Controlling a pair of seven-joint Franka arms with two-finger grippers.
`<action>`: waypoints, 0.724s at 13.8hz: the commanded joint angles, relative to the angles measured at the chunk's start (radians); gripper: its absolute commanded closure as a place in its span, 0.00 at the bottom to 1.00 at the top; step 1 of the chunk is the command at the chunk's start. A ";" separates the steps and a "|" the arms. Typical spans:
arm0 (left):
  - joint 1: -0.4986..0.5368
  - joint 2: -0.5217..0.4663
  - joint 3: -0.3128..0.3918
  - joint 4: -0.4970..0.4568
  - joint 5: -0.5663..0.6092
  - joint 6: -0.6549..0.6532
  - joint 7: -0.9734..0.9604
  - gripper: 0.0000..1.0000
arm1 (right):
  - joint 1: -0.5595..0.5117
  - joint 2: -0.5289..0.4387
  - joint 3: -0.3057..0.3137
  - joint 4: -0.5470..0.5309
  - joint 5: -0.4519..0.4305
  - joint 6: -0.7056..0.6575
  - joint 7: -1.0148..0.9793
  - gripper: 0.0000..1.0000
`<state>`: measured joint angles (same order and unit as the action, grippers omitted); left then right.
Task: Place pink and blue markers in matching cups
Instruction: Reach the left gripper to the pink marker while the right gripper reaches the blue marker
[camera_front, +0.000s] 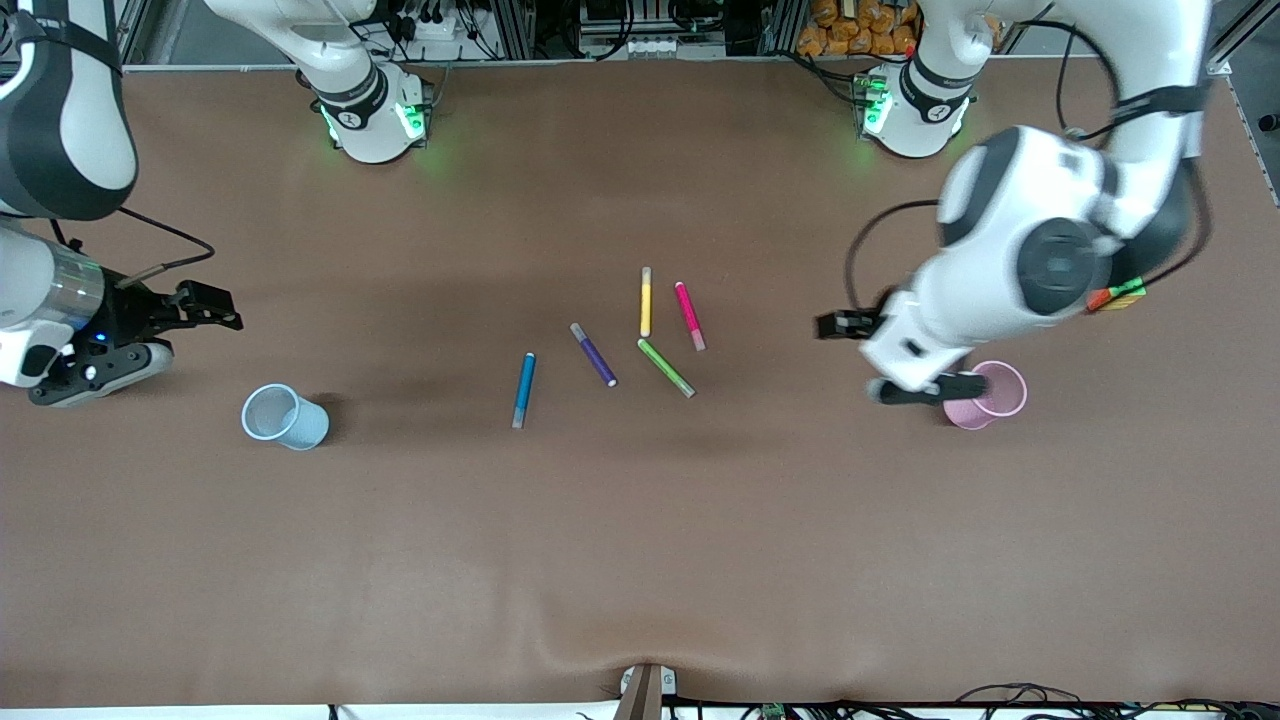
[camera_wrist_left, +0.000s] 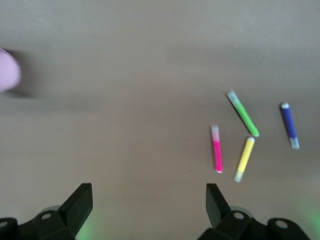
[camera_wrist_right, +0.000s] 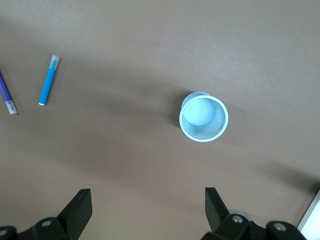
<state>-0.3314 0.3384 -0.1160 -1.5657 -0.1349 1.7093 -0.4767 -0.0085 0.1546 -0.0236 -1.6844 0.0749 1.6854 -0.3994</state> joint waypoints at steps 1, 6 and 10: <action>-0.052 0.040 0.004 0.000 0.027 0.067 -0.065 0.00 | 0.009 -0.020 -0.004 -0.034 0.014 0.019 0.008 0.00; -0.121 0.073 0.006 -0.121 0.050 0.280 -0.203 0.00 | 0.041 -0.010 -0.004 -0.055 0.016 0.054 0.058 0.00; -0.185 0.093 0.007 -0.238 0.052 0.445 -0.305 0.00 | 0.091 -0.004 -0.004 -0.057 0.016 0.085 0.137 0.00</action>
<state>-0.4696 0.4375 -0.1160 -1.7427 -0.1015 2.0780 -0.7075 0.0568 0.1560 -0.0226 -1.7288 0.0787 1.7519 -0.3086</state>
